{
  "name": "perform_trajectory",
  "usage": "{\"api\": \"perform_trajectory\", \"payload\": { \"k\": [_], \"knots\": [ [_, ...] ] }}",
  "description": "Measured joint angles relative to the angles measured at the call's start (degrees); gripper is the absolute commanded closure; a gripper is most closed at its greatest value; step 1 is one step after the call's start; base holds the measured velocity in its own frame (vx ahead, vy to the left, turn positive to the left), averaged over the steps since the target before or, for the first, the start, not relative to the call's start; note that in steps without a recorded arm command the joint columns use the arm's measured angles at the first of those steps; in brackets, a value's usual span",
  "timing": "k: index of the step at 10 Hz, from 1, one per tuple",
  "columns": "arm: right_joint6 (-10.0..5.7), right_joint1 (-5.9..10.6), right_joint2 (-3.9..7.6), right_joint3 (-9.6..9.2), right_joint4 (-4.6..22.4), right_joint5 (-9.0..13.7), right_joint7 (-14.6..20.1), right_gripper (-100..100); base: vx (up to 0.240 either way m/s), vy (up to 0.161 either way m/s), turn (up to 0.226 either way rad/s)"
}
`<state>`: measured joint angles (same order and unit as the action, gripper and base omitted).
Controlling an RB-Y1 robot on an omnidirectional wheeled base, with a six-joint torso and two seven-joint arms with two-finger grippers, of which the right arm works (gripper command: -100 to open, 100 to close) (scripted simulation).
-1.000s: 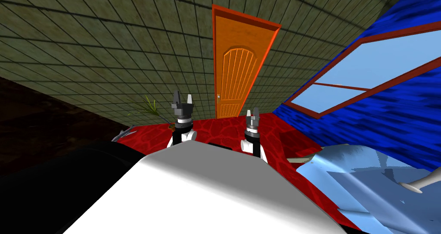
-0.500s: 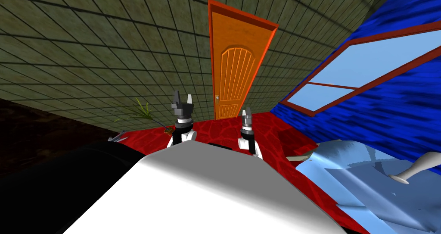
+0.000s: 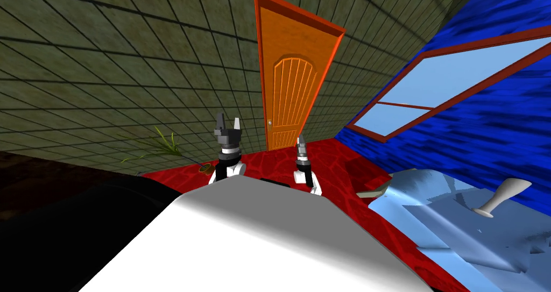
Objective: Pull the door open
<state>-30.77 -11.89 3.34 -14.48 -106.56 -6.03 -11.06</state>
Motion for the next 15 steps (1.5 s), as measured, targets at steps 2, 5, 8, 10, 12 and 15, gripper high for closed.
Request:
{"api": "perform_trajectory", "payload": {
  "k": [2, 5, 8, 10, 12, 15],
  "knots": [
    [0.12, 2.58, 0.48, -0.82, 3.3, 0.0, -1.9, -100, 0.095, 0.067, -0.104],
    [-0.46, 5.22, 0.97, -2.81, 8.1, -0.3, -5.3, -100, 0.076, 0.087, -0.115],
    [-0.74, 8.18, 1.44, -4.71, 12.7, -0.6, -8.6, -100, 0.073, 0.078, -0.086],
    [-0.84, 9.99, 1.47, -5.28, 15.2, -0.6, -9.9, -100, 0.050, 0.051, -0.093],
    [-1.01, 12.09, 1.54, -6.49, 18.4, -0.8, -12.1, -100, 0.070, 0.083, -0.118],
    [-1.37, 15.38, 1.53, -8.49, 23.7, -1.2, -15.7, -100, 0.085, 0.095, -0.120]
  ]
}}
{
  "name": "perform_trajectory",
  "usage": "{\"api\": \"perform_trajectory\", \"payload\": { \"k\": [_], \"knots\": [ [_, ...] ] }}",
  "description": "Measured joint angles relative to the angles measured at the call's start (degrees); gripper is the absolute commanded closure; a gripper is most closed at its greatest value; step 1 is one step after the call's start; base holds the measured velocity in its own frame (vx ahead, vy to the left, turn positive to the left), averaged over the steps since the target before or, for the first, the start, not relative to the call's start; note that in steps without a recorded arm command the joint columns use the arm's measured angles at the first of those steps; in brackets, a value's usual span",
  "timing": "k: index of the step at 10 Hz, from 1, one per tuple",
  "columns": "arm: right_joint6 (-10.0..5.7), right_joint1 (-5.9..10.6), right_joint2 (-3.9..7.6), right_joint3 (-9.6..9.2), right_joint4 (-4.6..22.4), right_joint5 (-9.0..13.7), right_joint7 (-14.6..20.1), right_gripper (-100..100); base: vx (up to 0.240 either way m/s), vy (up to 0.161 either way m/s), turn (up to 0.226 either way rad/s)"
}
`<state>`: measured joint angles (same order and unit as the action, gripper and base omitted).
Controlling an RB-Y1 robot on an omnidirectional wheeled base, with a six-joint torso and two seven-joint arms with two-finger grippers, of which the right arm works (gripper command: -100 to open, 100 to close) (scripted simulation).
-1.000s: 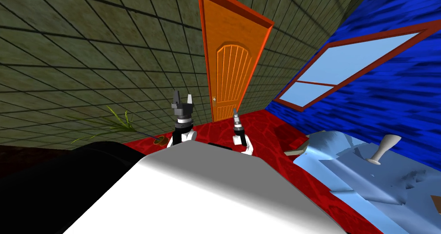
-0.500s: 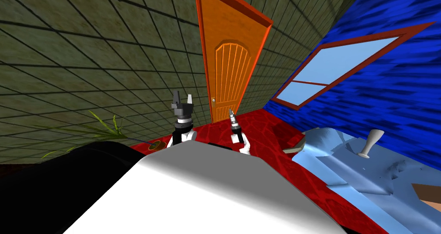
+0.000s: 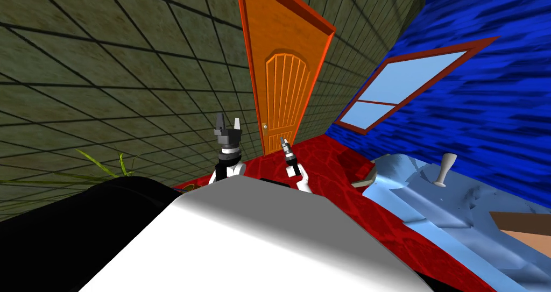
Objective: Pull the door open
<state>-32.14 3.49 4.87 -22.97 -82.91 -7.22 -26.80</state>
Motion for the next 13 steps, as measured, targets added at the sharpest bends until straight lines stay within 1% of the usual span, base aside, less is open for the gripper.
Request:
{"api": "perform_trajectory", "payload": {
  "k": [1, 2, 3, 5, 6, 7, 8, 9, 10, 11, 13],
  "knots": [
    [-0.15, 1.40, 0.29, -0.46, 2.0, 0.0, -0.9, -100, 0.070, 0.098, -0.116],
    [-0.15, 1.86, 0.28, -1.33, 3.0, -0.2, -2.2, -100, 0.051, 0.090, -0.115],
    [-0.31, 3.03, 0.40, -1.93, 4.8, -0.2, -3.3, -100, 0.057, 0.077, -0.106],
    [-0.55, 5.55, 0.22, -3.10, 8.6, -0.4, -5.6, -100, 0.071, 0.098, -0.109],
    [-0.32, 6.37, 0.38, -3.81, 9.6, -0.5, -6.7, -100, 0.074, 0.107, -0.143],
    [-0.47, 7.30, 0.30, -4.48, 11.2, -0.6, -7.9, -100, 0.070, 0.096, -0.111],
    [-0.93, 8.17, 0.34, -5.12, 13.1, -0.7, -9.1, -100, 0.076, 0.085, -0.080],
    [-1.47, 9.56, -0.05, -5.62, 15.7, -0.8, -10.3, -100, 0.075, 0.094, -0.089],
    [-1.32, 10.32, 0.12, -6.30, 16.6, -0.9, -11.4, -100, 0.053, 0.101, -0.130],
    [-1.13, 11.33, 0.07, -6.91, 17.9, -1.0, -12.4, -100, 0.051, 0.104, -0.108],
    [-1.28, 13.12, 0.09, -8.13, 20.8, -1.2, -14.5, -100, 0.054, 0.094, -0.099]
  ]
}}
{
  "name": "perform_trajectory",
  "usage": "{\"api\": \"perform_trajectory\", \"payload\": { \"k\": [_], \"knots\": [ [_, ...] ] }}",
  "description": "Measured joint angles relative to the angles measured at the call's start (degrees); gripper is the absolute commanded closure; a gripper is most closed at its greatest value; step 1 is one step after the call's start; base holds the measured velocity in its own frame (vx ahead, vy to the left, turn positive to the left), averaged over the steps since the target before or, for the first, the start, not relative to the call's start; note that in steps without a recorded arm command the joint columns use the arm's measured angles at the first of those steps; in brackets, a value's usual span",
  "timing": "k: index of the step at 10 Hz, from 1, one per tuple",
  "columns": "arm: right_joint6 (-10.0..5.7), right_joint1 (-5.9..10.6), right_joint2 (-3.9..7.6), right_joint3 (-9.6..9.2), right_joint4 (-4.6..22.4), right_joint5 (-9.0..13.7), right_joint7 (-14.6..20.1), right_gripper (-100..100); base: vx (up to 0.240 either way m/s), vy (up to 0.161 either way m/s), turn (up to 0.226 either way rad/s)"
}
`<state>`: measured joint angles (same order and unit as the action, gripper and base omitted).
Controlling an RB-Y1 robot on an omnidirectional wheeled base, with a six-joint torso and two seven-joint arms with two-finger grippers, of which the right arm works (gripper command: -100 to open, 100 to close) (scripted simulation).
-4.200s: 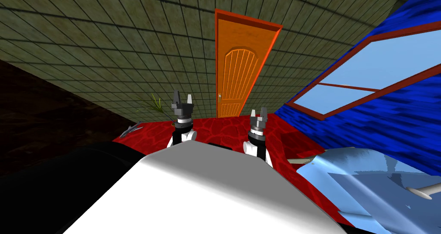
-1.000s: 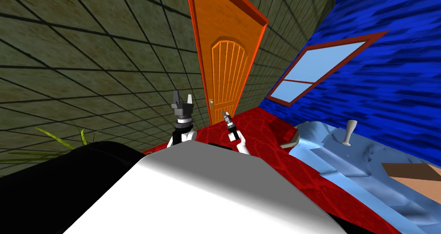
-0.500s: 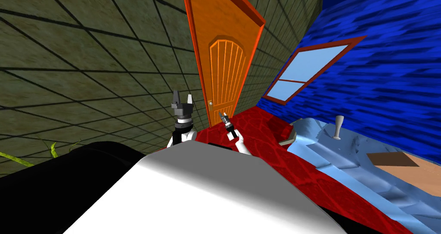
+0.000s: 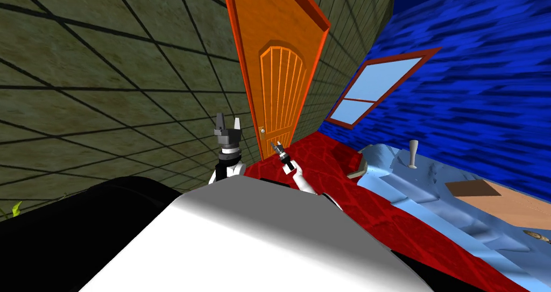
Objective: Pull the door open
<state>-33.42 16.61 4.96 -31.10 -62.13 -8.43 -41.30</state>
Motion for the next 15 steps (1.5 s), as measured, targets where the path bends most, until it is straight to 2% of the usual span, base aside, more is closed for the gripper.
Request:
{"api": "perform_trajectory", "payload": {
  "k": [3, 7, 10, 13, 15],
  "knots": [
    [0.09, 2.57, 0.16, -1.73, 3.6, -0.2, -2.8, -100, 0.053, 0.075, -0.075],
    [-0.93, 5.69, -0.51, -3.12, 9.2, -0.4, -5.9, -100, 0.053, 0.079, -0.086],
    [-0.68, 7.74, -0.48, -4.66, 12.0, -0.7, -8.2, -100, 0.059, 0.096, -0.081],
    [-1.14, 10.61, -1.00, -6.04, 16.5, -0.9, -10.9, -100, 0.076, 0.098, -0.088],
    [-1.30, 11.83, -1.24, -6.96, 18.7, -1.0, -12.7, -100, 0.060, 0.084, -0.077]
  ]
}}
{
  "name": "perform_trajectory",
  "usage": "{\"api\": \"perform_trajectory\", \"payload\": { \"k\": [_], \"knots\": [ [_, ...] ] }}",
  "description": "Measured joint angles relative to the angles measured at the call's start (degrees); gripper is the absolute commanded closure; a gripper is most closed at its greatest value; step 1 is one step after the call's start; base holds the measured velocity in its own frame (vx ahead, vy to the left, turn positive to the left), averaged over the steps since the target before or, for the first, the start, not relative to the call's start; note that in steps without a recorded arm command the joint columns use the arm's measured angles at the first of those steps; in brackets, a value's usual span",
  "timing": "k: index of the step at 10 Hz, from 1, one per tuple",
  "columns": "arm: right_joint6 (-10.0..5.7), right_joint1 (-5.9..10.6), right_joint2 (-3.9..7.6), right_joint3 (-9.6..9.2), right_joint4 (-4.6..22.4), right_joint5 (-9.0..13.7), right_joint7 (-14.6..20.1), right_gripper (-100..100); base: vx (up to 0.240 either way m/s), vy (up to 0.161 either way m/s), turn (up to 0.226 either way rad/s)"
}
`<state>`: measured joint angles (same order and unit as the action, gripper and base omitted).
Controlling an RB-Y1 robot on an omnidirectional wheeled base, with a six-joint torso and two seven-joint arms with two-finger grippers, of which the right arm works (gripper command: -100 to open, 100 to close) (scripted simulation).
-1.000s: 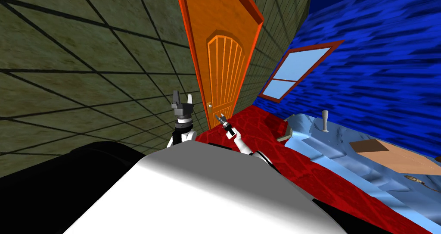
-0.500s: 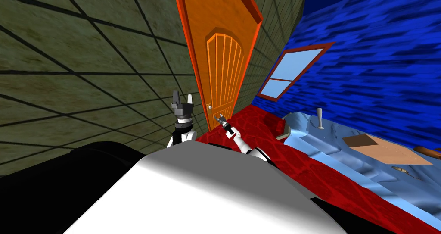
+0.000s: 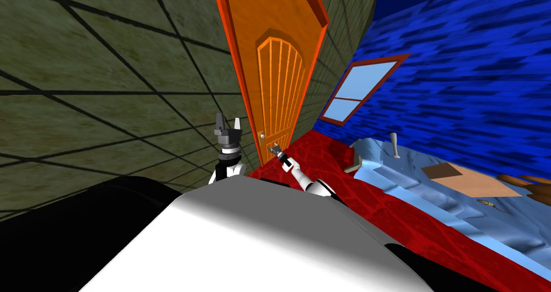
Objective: Pull the door open
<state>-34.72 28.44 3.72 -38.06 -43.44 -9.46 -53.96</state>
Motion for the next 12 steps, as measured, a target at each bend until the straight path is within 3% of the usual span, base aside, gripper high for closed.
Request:
{"api": "perform_trajectory", "payload": {
  "k": [5, 7, 9, 11, 12],
  "knots": [
    [-0.31, 3.43, -0.60, -2.08, 5.3, -0.3, -3.7, -100, 0.064, 0.097, -0.057],
    [-0.15, 3.52, -0.75, -2.54, 5.5, -0.2, -4.1, -100, 0.027, 0.008, -0.261],
    [0.11, 3.49, -1.75, -3.86, 6.2, 0.2, -5.3, -100, 0.119, 0.073, -0.241],
    [1.83, 2.71, -2.85, -5.49, 4.3, 0.5, -6.2, -100, 0.150, 0.130, -0.024],
    [1.84, 3.05, -3.56, -5.69, 4.9, 0.6, -6.4, -100, 0.102, 0.121, -0.001]
  ]
}}
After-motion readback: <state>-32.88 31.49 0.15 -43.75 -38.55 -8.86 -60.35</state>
